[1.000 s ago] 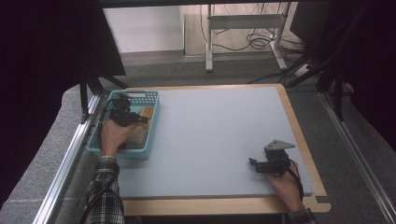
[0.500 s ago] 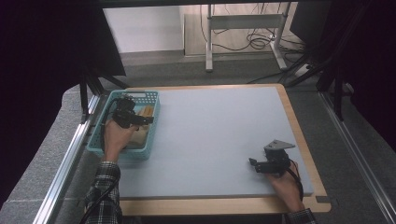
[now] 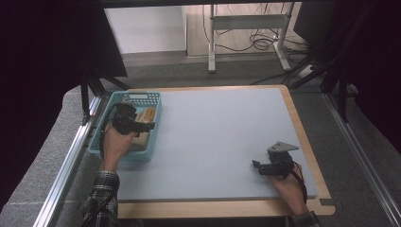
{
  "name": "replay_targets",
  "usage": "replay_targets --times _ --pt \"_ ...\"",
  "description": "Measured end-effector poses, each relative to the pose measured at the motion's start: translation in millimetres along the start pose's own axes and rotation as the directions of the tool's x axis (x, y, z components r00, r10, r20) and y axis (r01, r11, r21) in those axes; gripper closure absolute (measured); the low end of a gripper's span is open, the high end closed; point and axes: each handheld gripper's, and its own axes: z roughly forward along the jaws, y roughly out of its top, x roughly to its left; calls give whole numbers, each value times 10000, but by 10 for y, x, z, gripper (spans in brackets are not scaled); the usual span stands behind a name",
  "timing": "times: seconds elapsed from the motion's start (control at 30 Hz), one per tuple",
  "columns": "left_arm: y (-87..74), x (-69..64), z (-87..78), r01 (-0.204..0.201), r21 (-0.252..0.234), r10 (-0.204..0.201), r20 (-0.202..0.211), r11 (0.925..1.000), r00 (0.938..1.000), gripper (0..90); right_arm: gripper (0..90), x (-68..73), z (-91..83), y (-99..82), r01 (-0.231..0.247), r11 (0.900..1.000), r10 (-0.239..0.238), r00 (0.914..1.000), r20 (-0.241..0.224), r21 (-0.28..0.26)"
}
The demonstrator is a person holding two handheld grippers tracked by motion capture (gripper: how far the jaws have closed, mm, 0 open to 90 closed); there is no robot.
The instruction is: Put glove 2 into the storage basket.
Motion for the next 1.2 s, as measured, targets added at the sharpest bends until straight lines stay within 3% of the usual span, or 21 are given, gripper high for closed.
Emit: replay_targets --times 0.8,1.2 --pt "-246 -91 -250 -189 -594 182 -121 9981 9998 14 190 1 2 0 7 10000 -7 10000 24 -12" --pt "-336 -243 -332 -511 -670 496 -240 9964 9985 11 190 1 1 0 2 10000 -2 10000 25 -6"
